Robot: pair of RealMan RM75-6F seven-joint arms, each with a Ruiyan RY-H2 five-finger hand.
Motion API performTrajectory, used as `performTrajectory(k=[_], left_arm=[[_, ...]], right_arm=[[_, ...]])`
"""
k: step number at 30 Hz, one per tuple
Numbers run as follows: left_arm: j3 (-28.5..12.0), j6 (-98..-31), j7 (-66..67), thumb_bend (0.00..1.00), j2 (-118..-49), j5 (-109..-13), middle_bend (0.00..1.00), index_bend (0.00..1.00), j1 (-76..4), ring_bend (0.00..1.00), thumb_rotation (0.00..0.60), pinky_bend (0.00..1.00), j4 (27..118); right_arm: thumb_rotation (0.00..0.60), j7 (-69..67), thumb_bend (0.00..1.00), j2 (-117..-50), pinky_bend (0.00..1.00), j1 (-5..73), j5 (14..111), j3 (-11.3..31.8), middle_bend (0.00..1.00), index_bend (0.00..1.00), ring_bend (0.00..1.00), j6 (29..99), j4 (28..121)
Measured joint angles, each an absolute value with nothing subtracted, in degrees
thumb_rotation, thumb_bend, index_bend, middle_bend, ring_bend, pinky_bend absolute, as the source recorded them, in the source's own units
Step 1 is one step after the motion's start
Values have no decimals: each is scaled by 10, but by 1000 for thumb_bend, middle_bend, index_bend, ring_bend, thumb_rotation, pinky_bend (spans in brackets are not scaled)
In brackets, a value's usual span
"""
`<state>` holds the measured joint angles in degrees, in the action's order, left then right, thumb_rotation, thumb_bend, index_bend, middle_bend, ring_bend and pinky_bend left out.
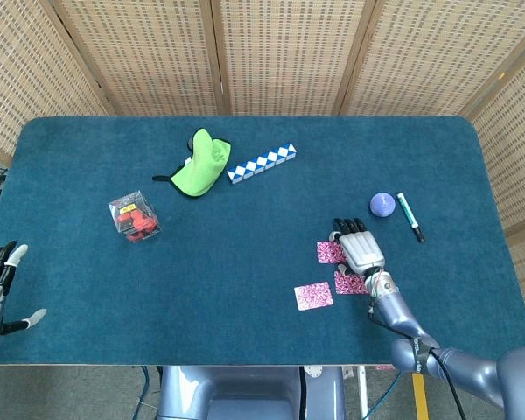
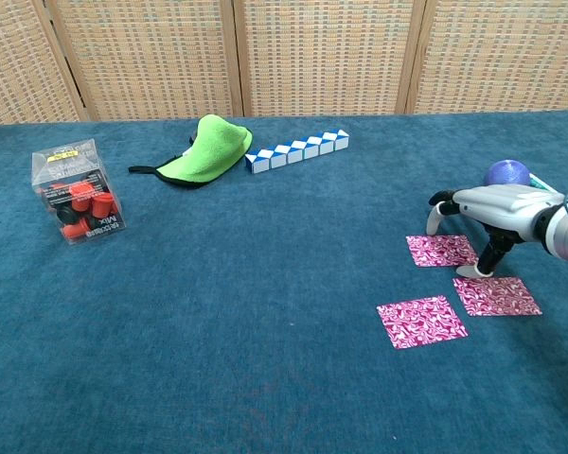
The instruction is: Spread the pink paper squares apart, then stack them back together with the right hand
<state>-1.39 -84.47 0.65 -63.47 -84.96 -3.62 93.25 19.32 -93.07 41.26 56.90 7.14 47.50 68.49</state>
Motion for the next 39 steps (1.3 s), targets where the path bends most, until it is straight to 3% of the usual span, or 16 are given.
performTrajectory(k=[6,28,39], left_arm=[[-14,-845,7,0,-635,-850,0,0,-36,0,600,0,932],[-14,-845,9,0,-635,-849,0,0,-36,0,600,0,933],[-13,-843,8,0,-633,-849,0,0,-36,0,600,0,934]], right_arm=[[600,183,312,-928,0,409,573,78,86,571,0,476,690],[600,183,311,-894,0,403,594,81,96,572,0,490,752],[600,215,311,-859,0,374,678,25,103,572,0,542,858]])
